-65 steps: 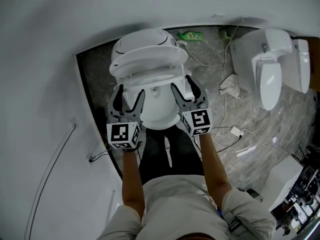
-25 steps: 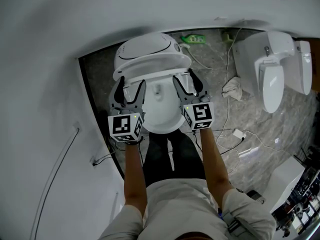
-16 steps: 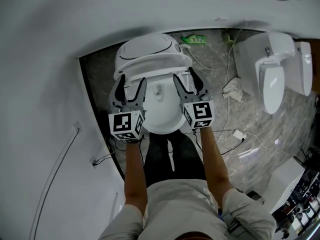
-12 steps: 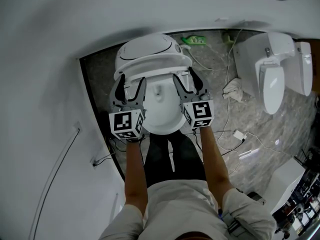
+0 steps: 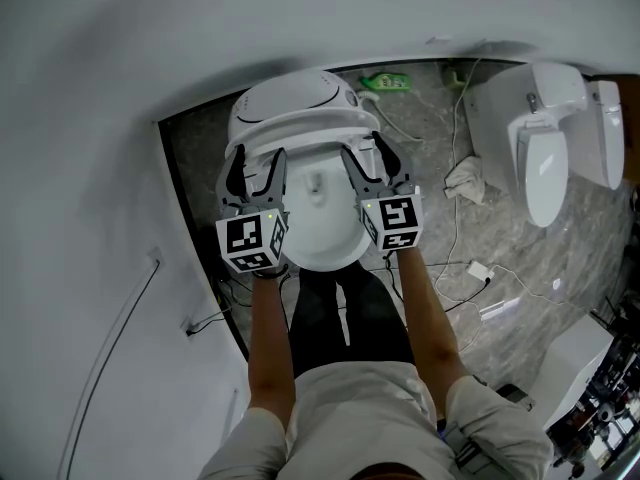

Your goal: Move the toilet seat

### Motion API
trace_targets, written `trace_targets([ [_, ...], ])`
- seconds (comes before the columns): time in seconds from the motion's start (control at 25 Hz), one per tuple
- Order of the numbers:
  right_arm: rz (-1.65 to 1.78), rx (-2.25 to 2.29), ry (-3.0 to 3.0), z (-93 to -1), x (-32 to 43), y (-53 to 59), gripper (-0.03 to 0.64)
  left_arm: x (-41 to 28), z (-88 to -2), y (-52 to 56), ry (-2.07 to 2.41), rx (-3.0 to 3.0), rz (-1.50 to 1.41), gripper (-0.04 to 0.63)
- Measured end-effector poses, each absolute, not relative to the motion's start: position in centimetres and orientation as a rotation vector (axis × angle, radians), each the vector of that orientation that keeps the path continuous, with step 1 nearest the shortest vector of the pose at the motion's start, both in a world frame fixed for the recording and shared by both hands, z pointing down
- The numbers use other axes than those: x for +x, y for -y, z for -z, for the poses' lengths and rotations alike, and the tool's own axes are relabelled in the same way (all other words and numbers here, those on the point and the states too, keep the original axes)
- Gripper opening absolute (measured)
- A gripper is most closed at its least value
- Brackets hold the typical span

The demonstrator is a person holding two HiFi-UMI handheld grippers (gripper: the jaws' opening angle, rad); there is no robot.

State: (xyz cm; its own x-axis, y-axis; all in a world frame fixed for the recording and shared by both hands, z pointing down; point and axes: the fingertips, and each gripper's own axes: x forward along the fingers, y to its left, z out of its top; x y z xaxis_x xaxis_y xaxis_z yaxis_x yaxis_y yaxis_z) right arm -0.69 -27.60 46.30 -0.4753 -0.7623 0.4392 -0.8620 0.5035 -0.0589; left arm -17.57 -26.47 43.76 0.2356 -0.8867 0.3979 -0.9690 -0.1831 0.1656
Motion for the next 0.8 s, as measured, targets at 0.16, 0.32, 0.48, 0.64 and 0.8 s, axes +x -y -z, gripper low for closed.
trace_targets([
  [0.16,-0.395,1.353,2.380,-46.6,-0.5,27.5,0.267,-17.7,-43.9,26.7,1.717,2.133,-0.318,0.304],
  [0.32,-0.391,1.352,2.384,-46.2,-0.5,27.3,0.265,-18.2,-43.6,26.9,1.751,2.111,-0.329,0.304],
  [0.48,-0.384,1.344,2.389,-45.8,-0.8,26.7,0.265,-18.7,-43.0,26.5,1.775,2.099,-0.308,0.304],
  [0.64,-0.370,1.335,2.408,-44.8,-1.2,26.1,0.265,-18.7,-41.9,25.9,1.775,2.115,-0.281,0.298],
  [0.8,-0.350,1.316,2.434,-43.1,-1.7,25.2,0.263,-18.3,-40.3,25.0,1.759,2.152,-0.264,0.278],
])
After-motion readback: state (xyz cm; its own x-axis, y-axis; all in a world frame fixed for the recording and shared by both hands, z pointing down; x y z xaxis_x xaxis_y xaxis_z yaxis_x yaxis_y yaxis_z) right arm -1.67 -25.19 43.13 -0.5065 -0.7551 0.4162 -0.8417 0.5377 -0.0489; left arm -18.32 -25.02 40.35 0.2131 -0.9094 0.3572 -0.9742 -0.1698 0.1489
